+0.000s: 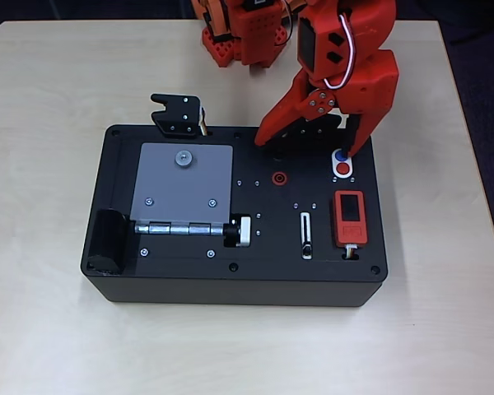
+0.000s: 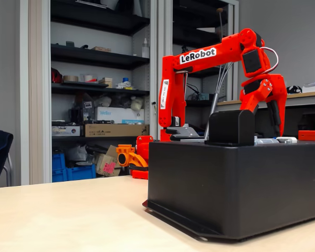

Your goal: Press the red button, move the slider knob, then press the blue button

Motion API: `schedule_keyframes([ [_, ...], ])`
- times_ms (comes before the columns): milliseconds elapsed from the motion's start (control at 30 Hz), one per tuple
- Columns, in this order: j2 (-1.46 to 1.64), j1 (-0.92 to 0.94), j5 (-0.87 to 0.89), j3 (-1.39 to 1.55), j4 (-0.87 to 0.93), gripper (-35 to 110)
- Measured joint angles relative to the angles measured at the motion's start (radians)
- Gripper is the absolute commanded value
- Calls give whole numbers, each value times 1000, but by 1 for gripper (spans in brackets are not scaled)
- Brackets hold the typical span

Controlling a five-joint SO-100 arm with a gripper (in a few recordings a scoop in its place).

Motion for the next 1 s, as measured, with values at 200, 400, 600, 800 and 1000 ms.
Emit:
schedule_keyframes([
  [200, -15, 8, -32, -104, 61, 49],
  [400, -23, 40, -92, -150, 74, 27],
  [600, 35, 72, -137, -118, -9, 3],
  [800, 150, 94, -187, -8, -198, 0],
  [1000, 353, 94, -118, 249, -509, 0],
])
